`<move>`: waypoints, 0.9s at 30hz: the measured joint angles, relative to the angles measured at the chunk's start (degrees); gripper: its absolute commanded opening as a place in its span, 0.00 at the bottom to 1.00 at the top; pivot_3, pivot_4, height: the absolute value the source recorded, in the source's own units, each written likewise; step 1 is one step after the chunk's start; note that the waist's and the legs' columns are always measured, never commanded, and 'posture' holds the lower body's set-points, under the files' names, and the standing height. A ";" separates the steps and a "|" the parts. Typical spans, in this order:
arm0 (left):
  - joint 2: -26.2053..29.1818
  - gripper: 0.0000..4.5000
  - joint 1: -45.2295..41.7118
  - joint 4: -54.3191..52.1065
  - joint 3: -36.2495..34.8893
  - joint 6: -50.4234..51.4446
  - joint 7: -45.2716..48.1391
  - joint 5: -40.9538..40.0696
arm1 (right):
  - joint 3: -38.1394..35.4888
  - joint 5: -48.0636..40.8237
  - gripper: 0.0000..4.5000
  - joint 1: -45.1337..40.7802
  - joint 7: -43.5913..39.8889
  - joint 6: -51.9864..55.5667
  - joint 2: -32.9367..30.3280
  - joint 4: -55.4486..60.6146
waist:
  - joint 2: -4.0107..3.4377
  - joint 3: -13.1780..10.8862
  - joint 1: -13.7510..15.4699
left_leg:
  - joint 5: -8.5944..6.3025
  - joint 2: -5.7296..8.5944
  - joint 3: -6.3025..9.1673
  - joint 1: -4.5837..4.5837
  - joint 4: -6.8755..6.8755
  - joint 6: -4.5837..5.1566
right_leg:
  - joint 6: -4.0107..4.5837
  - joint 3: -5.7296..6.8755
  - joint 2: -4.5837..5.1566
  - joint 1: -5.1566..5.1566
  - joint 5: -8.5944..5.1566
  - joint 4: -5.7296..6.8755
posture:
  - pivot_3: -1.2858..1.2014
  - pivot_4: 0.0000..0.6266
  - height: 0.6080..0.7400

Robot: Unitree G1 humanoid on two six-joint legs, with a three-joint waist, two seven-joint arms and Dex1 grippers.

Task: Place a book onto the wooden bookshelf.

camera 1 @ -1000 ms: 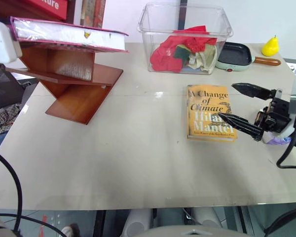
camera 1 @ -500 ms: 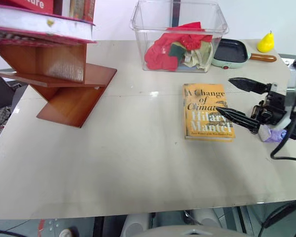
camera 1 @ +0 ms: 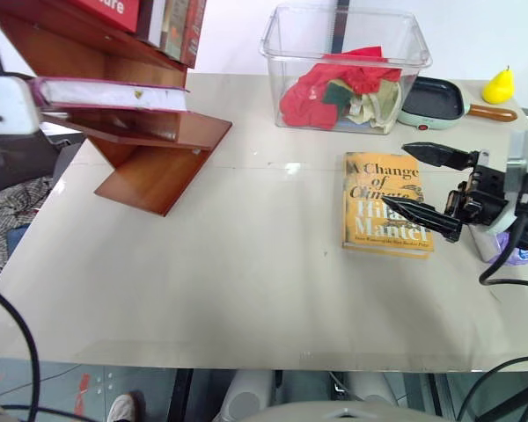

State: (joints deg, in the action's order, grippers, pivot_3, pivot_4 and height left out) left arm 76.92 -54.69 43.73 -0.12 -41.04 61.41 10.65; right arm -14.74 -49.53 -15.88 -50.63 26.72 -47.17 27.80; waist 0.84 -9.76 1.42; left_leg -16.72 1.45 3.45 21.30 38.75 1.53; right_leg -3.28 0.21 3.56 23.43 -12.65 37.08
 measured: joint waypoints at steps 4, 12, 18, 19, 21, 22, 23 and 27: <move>-1.75 0.77 0.09 5.33 1.10 -0.90 0.41 0.24 | -0.03 -0.43 1.00 0.97 -0.08 0.40 0.01 1.87 | 0.35 -0.08 -0.78 | 0.02 -0.05 -0.07 -0.16 0.03 -0.03 | 0.00 -0.07 -0.10 -0.11 0.00 0.00 | 0.52 0.24 1.00; 1.00 0.99 14.94 -2.64 -8.48 4.83 11.11 -17.65 | 0.32 -0.23 1.00 0.28 -0.10 0.17 1.60 1.80 | 0.55 -0.08 -2.90 | 0.09 -0.10 -0.04 0.70 0.09 -0.21 | -0.03 -0.23 0.16 0.77 0.02 -0.13 | 0.52 0.24 1.00; -0.37 0.99 35.32 -26.92 -28.13 30.05 17.95 -35.39 | 0.95 0.27 1.00 -0.84 -1.10 -0.14 2.47 -0.33 | 0.51 -0.13 -3.29 | -0.02 -0.12 -0.06 0.79 0.10 -0.06 | -0.05 -0.18 0.26 0.81 0.02 -0.24 | 0.52 0.24 1.00; -0.93 0.99 37.67 -30.13 -30.74 33.34 18.00 -36.63 | 1.20 0.36 1.00 -1.06 -1.43 -0.22 2.56 -0.63 | 0.50 -0.14 -3.30 | -0.05 -0.11 -0.07 0.73 0.11 0.00 | -0.05 -0.19 0.26 0.78 0.02 -0.23 | 0.52 0.24 1.00; -2.85 0.99 41.68 -39.12 -34.54 41.04 17.04 -39.97 | 1.59 0.80 1.00 -1.36 -2.13 -0.37 2.65 -1.71 | 0.46 -0.16 -3.12 | -0.11 -0.11 -0.03 0.57 0.11 0.11 | -0.05 -0.16 0.26 0.60 0.02 -0.20 | 0.52 0.24 1.00; -3.73 0.99 43.13 -43.90 -35.63 45.88 15.74 -42.06 | 1.87 0.97 1.00 -1.71 -2.61 -0.37 2.67 -2.03 | 0.46 -0.17 -3.00 | -0.11 -0.12 0.02 0.52 0.11 0.11 | -0.04 -0.13 0.24 0.52 0.02 -0.20 | 0.52 0.24 1.00; -4.36 0.99 43.53 -47.49 -35.81 49.48 14.45 -43.93 | 2.10 1.04 1.00 -1.99 -2.85 -0.37 2.67 -2.08 | 0.46 -0.17 -2.85 | -0.11 -0.12 0.06 0.46 0.12 0.11 | -0.04 -0.12 0.23 0.46 0.02 -0.19 | 0.52 0.24 1.00; -6.60 0.99 43.40 -59.58 -36.44 63.68 6.86 -54.62 | 2.09 1.06 1.00 -2.21 -2.95 -0.31 2.63 -2.07 | 0.40 -0.17 -2.37 | -0.11 -0.12 0.05 0.43 0.12 0.10 | -0.04 -0.14 0.23 0.45 0.02 -0.16 | 0.52 0.24 1.00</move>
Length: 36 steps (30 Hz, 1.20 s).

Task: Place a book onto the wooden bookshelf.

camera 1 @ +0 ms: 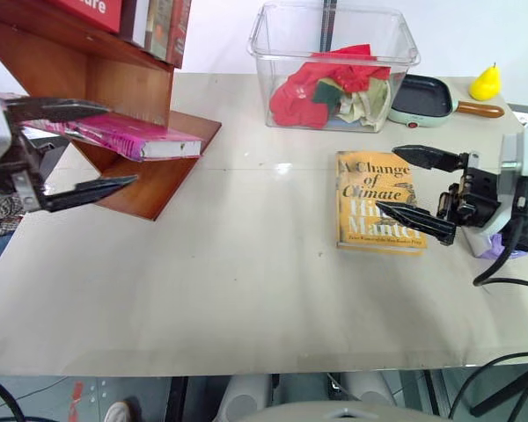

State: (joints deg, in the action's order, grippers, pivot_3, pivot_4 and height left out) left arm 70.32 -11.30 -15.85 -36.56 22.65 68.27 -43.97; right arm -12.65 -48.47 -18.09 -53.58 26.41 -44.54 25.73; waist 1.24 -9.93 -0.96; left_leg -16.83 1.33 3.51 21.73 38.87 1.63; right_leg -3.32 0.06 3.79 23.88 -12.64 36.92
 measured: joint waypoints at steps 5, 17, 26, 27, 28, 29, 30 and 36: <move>-9.62 0.56 0.81 -12.26 1.67 13.34 -14.95 -17.90 | -1.19 -0.03 1.00 1.84 0.49 0.53 -0.30 0.90 | -0.06 0.01 0.28 | 0.10 0.01 0.03 0.03 0.00 -0.20 | 0.01 -0.02 0.11 0.01 0.00 -0.01 | 0.52 0.24 1.00; -46.81 0.02 10.12 -21.64 27.06 -4.28 -40.24 8.86 | -9.10 -2.45 1.00 9.92 4.44 2.53 -2.35 8.02 | -0.11 0.18 1.89 | 0.10 0.17 -0.06 -0.02 0.04 -0.19 | 0.07 -0.27 0.15 -0.13 0.05 -0.11 | 0.52 0.24 1.00; -52.94 0.02 -1.85 0.53 28.70 -22.42 -45.67 26.41 | -12.79 -3.14 1.00 13.56 6.70 2.84 -2.89 10.68 | -0.17 0.23 1.75 | 0.00 0.26 -0.01 -0.06 0.22 0.01 | 0.06 -0.04 0.06 -0.26 0.05 -0.10 | 0.52 0.24 1.00; -52.69 0.02 -3.32 2.88 27.78 -23.93 -45.94 27.17 | -12.89 -3.16 1.00 13.72 6.88 2.93 -2.96 10.87 | -0.17 0.23 1.73 | 0.00 0.26 0.00 -0.05 0.22 0.01 | 0.06 -0.03 0.06 -0.26 0.06 -0.11 | 0.52 0.24 1.00; -52.41 0.02 -4.55 4.68 27.29 -25.10 -46.03 27.70 | -12.93 -3.17 1.00 13.89 6.97 2.95 -3.01 11.02 | -0.17 0.23 1.77 | 0.00 0.26 0.01 -0.05 0.22 0.01 | 0.05 -0.02 0.06 -0.26 0.06 -0.10 | 0.52 0.24 1.00; -52.20 0.02 -5.85 6.41 26.83 -26.17 -46.17 28.33 | -12.92 -3.17 1.00 13.91 7.06 2.98 -3.02 11.18 | -0.17 0.23 1.80 | 0.00 0.27 0.04 -0.03 0.22 0.01 | 0.05 0.01 0.06 -0.26 0.06 -0.11 | 0.52 0.24 1.00; -52.23 0.02 -6.65 7.53 26.55 -26.89 -46.51 28.85 | -12.92 -3.17 1.00 13.93 7.16 2.98 -3.05 11.40 | -0.17 0.23 1.80 | 0.01 0.26 0.04 -0.02 0.22 0.01 | 0.03 0.01 0.07 -0.26 0.07 -0.12 | 0.52 0.24 1.00; -53.07 0.02 -8.64 10.38 24.73 -28.59 -51.37 31.27 | -12.95 -3.16 1.00 14.69 8.00 2.97 -3.06 11.96 | -0.16 0.24 1.79 | 0.04 0.28 0.05 0.00 0.24 -0.05 | -0.08 0.00 0.14 -0.26 0.13 -0.17 | 0.52 0.24 1.00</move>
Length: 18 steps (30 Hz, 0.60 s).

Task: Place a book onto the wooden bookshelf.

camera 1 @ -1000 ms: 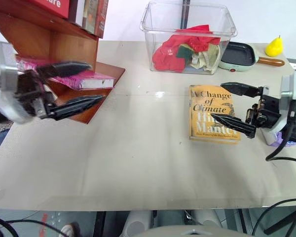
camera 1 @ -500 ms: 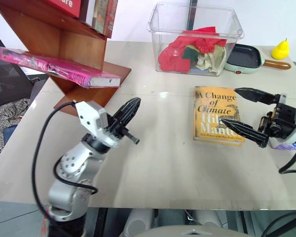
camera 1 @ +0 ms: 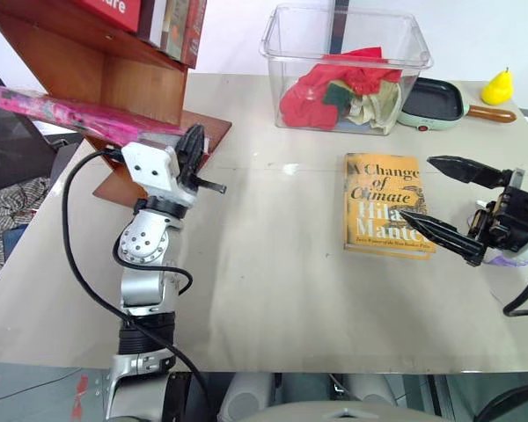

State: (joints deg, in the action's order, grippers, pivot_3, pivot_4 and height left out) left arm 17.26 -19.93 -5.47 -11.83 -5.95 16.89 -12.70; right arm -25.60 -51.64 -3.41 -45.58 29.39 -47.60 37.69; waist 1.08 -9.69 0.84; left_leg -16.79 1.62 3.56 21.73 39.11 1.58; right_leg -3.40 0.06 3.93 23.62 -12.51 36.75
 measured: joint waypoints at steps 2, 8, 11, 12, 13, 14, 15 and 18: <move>-0.55 0.02 -0.02 0.00 -0.06 -0.04 -1.13 0.08 | 0.00 0.09 1.00 0.40 0.11 -0.01 0.01 0.21 | 0.00 0.00 -0.01 | 0.02 0.00 0.01 -0.01 0.00 -0.04 | -0.01 0.00 0.00 0.00 0.00 0.02 | 0.52 0.24 1.00; -0.14 0.02 0.96 -1.82 0.49 3.95 2.57 -5.62 | 0.01 0.43 1.00 1.51 0.95 -0.10 0.06 0.88 | 0.00 0.01 -0.06 | 0.02 -0.03 0.00 -0.03 0.01 -0.04 | -0.01 0.00 -0.03 -0.01 0.01 0.06 | 0.52 0.24 1.00; 1.40 0.02 5.80 -7.75 4.93 13.05 9.88 -13.52 | 0.17 2.24 1.00 4.29 0.91 -0.45 0.11 1.43 | 0.00 0.00 0.00 | 0.05 0.01 -0.01 0.03 0.02 -0.09 | -0.02 -0.01 0.03 0.00 0.00 -0.03 | 0.52 0.24 1.00; 1.94 0.02 6.74 -8.61 5.68 14.71 10.81 -14.62 | 0.17 2.51 1.00 5.01 0.86 -0.56 0.12 1.55 | 0.01 0.01 0.01 | 0.05 0.01 0.00 0.03 0.02 -0.09 | -0.03 -0.01 0.03 -0.01 0.00 -0.04 | 0.52 0.24 1.00; 4.08 0.02 9.24 -10.88 7.34 19.28 13.08 -17.13 | -0.08 3.16 1.00 7.54 0.62 -0.81 0.35 1.86 | 0.00 0.01 -0.03 | 0.04 0.00 0.00 0.02 0.01 -0.07 | -0.03 -0.01 0.03 0.00 -0.01 -0.04 | 0.52 0.24 1.00; 5.30 0.02 10.67 -11.73 7.79 21.06 14.12 -18.11 | -0.25 3.46 1.00 9.06 0.44 -0.81 0.57 1.82 | 0.00 0.01 -0.07 | 0.02 -0.02 0.01 0.02 0.00 -0.05 | -0.03 -0.01 0.01 0.00 -0.01 -0.03 | 0.52 0.24 1.00; 8.08 0.02 13.93 -13.42 8.17 24.85 16.55 -19.91 | -1.06 4.35 1.00 12.79 -0.18 -0.88 1.10 1.79 | -0.02 -0.01 -0.11 | -0.07 -0.05 0.01 0.01 -0.03 0.12 | -0.02 -0.02 -0.01 0.02 -0.02 -0.01 | 0.52 0.24 1.00; 14.27 0.02 20.72 -16.28 7.29 29.88 20.84 -22.84 | -5.43 6.85 1.00 22.23 -2.26 -1.75 1.93 1.79 | -0.08 -0.02 -0.07 | -0.09 -0.14 0.00 -0.04 -0.04 0.13 | -0.01 -0.03 -0.08 -0.01 -0.02 0.00 | 0.52 0.24 1.00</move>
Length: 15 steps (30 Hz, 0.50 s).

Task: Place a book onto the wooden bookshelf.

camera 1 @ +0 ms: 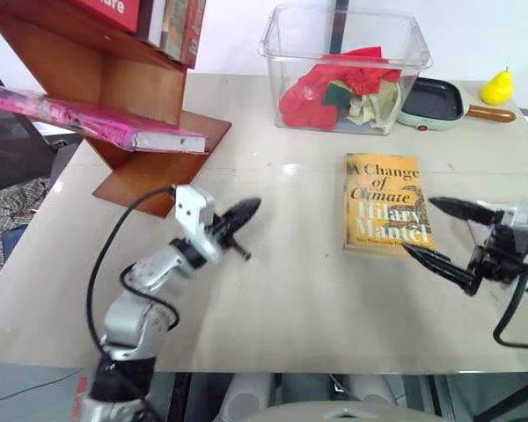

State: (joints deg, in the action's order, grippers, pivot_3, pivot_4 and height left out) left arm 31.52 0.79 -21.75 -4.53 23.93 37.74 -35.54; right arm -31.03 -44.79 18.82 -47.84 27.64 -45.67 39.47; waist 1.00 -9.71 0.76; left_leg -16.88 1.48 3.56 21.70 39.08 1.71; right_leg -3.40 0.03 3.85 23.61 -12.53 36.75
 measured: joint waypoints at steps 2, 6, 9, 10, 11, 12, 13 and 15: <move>1.95 0.02 2.02 -0.31 -1.70 1.93 1.48 -0.99 | -2.09 1.07 1.00 3.55 -1.15 -0.52 0.90 -0.14 | -0.08 0.00 0.03 | 0.00 0.00 -0.05 -0.03 0.01 0.01 | 0.00 -0.04 0.00 -0.02 0.00 0.00 | 0.52 0.24 1.00; 9.34 0.02 8.62 -1.09 -7.46 4.07 5.82 -2.18 | -7.86 4.97 1.00 15.61 -5.18 -3.39 3.92 -0.68 | -0.12 0.07 0.09 | -0.01 -0.07 -0.01 -0.08 0.00 0.00 | 0.22 -0.03 -0.08 -0.08 -0.15 -0.02 | 0.52 0.24 1.00; 10.89 0.02 10.18 -0.93 -9.65 4.60 7.99 -2.45 | -9.88 6.84 1.00 19.66 -6.95 -5.58 5.79 -2.41 | -0.20 0.14 0.06 | -0.01 -0.07 -0.15 -0.11 0.01 0.01 | 0.23 -0.16 -0.05 -0.08 -0.15 -0.03 | 0.52 0.24 1.00; 11.05 0.02 10.38 -0.92 -10.06 4.83 8.46 -2.56 | -10.28 7.14 1.00 20.17 -7.33 -6.02 5.97 -2.49 | -0.21 0.16 0.05 | -0.01 -0.07 -0.19 -0.13 0.01 0.01 | 0.23 -0.20 -0.04 -0.08 -0.15 -0.04 | 0.52 0.24 1.00; 11.18 0.02 10.48 -0.92 -10.18 4.94 8.78 -2.57 | -10.45 7.35 1.00 20.23 -7.58 -6.58 6.15 -2.53 | -0.20 0.18 -0.03 | -0.01 -0.08 -0.20 -0.14 0.01 0.01 | 0.23 -0.21 -0.04 -0.08 -0.15 -0.04 | 0.52 0.24 1.00; 11.25 0.02 10.66 -0.92 -10.18 4.91 9.27 -2.48 | -10.50 7.76 1.00 20.44 -7.86 -7.11 6.27 -2.57 | -0.19 0.21 -0.08 | -0.01 -0.10 -0.21 -0.15 0.01 0.00 | 0.23 -0.21 -0.06 -0.08 -0.15 -0.03 | 0.52 0.24 1.00; 11.25 0.02 10.74 -0.89 -10.18 4.81 9.68 -2.19 | -10.50 8.16 1.00 20.64 -7.89 -7.53 6.35 -2.76 | -0.20 0.21 -0.06 | -0.01 -0.10 -0.19 -0.15 0.01 0.00 | 0.24 -0.20 -0.06 -0.06 -0.15 -0.03 | 0.52 0.24 1.00; 11.24 0.02 10.70 -0.72 -10.19 4.76 10.06 -2.20 | -10.50 8.56 1.00 20.62 -7.83 -7.87 6.53 -3.03 | -0.21 0.22 0.02 | -0.01 -0.10 -0.17 -0.13 0.00 0.00 | 0.24 -0.18 -0.06 -0.06 -0.15 -0.03 | 0.52 0.24 1.00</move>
State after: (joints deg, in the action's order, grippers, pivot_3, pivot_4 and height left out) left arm 42.76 11.48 -22.47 -14.72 28.69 47.79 -37.74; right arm -41.54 -36.23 39.44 -55.67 19.77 -39.14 36.44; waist 0.79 -9.49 0.79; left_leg -16.89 1.37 3.39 21.56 39.08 1.71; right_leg -3.17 -0.14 3.79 23.55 -12.69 36.72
